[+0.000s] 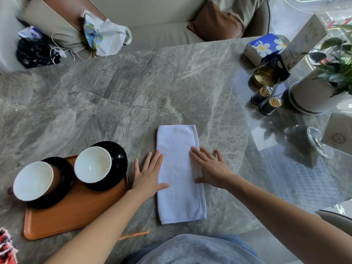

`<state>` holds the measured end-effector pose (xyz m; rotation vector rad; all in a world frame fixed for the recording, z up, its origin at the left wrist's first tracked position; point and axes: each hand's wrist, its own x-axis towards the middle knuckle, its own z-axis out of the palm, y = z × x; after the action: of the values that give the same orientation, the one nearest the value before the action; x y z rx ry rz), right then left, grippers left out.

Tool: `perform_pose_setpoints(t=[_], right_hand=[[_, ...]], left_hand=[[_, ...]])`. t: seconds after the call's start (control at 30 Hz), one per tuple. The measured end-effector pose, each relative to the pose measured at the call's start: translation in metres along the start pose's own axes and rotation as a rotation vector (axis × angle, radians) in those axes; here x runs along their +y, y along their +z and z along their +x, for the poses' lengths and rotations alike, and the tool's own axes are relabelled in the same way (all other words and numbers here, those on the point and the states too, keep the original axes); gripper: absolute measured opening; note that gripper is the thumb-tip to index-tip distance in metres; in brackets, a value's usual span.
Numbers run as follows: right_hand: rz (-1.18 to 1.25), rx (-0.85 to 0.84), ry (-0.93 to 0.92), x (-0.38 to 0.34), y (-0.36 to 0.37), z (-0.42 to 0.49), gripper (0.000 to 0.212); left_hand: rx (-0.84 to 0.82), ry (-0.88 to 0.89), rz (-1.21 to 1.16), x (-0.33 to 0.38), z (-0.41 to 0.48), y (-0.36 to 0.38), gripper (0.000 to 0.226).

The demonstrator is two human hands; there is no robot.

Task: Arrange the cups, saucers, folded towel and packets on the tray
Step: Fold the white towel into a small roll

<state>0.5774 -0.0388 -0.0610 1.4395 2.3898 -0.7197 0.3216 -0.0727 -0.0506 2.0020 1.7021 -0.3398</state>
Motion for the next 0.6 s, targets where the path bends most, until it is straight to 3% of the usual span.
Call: perform_pose_setpoints(t=[0.1, 0.2, 0.23, 0.37, 0.6], right_hand=[[-0.034, 0.057, -0.04, -0.013, -0.008, -0.005, 0.096], [0.0, 0.181, -0.174, -0.027, -0.008, -0.015, 0.068], [0.01, 0.168, -0.206, -0.032, -0.005, -0.02, 0.064], [-0.119, 0.038, -0.246, -0.035, 0.017, -0.04, 0.083], [-0.109, -0.047, -0.18, -0.022, 0.011, -0.028, 0.098]], left_hand=[[0.084, 0.007, 0.066, 0.014, -0.006, -0.009, 0.098], [0.322, 0.207, 0.135, 0.028, -0.02, -0.002, 0.076], [0.319, 0.251, 0.112, 0.031, -0.027, 0.002, 0.075], [0.03, 0.205, 0.178, 0.029, -0.041, 0.021, 0.1], [-0.117, 0.223, 0.165, 0.014, -0.023, 0.016, 0.116]])
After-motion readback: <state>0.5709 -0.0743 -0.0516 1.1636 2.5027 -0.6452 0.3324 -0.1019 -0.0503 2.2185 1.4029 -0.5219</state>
